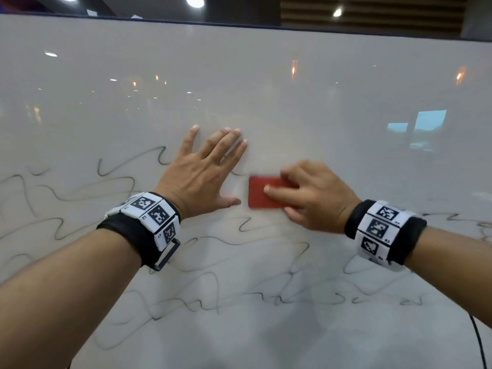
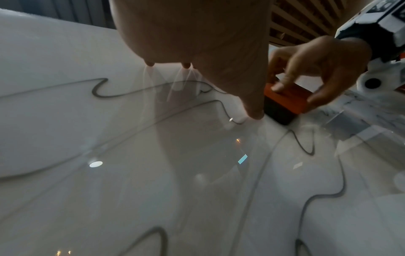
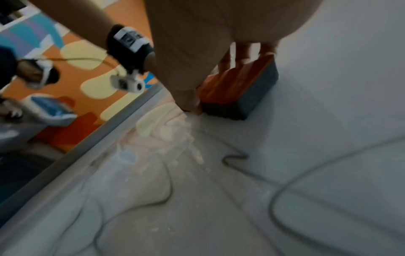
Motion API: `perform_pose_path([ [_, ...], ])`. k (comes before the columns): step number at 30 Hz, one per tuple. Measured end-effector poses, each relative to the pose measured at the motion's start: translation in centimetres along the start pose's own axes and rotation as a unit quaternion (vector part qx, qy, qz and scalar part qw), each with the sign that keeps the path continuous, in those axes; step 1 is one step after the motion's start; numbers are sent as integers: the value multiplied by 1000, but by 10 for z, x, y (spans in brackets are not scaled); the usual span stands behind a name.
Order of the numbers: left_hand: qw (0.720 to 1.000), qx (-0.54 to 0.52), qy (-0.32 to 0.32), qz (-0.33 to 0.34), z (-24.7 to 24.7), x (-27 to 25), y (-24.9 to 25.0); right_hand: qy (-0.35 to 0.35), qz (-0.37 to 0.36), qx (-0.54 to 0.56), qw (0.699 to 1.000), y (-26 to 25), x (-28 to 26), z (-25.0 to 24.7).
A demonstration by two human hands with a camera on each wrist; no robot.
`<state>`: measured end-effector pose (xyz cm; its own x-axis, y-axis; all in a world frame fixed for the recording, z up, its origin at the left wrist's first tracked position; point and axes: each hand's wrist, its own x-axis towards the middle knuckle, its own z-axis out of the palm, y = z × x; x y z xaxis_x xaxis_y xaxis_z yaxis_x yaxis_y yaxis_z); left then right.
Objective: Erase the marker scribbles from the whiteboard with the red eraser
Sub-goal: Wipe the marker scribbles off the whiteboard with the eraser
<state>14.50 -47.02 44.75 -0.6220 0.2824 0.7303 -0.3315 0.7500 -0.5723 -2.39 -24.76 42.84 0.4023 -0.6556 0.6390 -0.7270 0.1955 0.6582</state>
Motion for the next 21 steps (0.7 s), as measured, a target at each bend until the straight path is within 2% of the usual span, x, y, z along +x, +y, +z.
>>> perform_pose_path([
  [2,1000,0,-3,0,0,-2,-3,-53,-50,-5,997,-3,-2,0],
  [3,1000,0,-5,-2,0,-2,-4,-55,-50,-11,997,2,4,-3],
  [4,1000,0,-6,-4,-1,-3,-6,-43,-33,-15,998,9,11,-7],
  [7,1000,-4,-7,-11,-1,-7,-11,30,79,-22,996,25,31,-19],
  [9,1000,-4,-10,-17,-2,-11,-14,55,111,-22,992,17,31,-13],
  [11,1000,1,-13,-19,-1,-15,-17,44,63,-14,997,-5,22,2],
  [13,1000,5,-14,-16,-1,-17,-20,-6,-11,-14,1000,-21,15,10],
  [15,1000,8,-15,-13,-2,-18,-22,-28,-34,-18,999,-16,22,5],
  [16,1000,9,-16,-12,-2,-18,-22,-21,-21,-25,999,-8,29,1],
  [19,1000,9,-15,-11,-1,-17,-22,38,78,-34,996,11,49,-10],
  [21,1000,9,-16,-13,-1,-18,-22,56,99,-30,993,2,52,-5],
])
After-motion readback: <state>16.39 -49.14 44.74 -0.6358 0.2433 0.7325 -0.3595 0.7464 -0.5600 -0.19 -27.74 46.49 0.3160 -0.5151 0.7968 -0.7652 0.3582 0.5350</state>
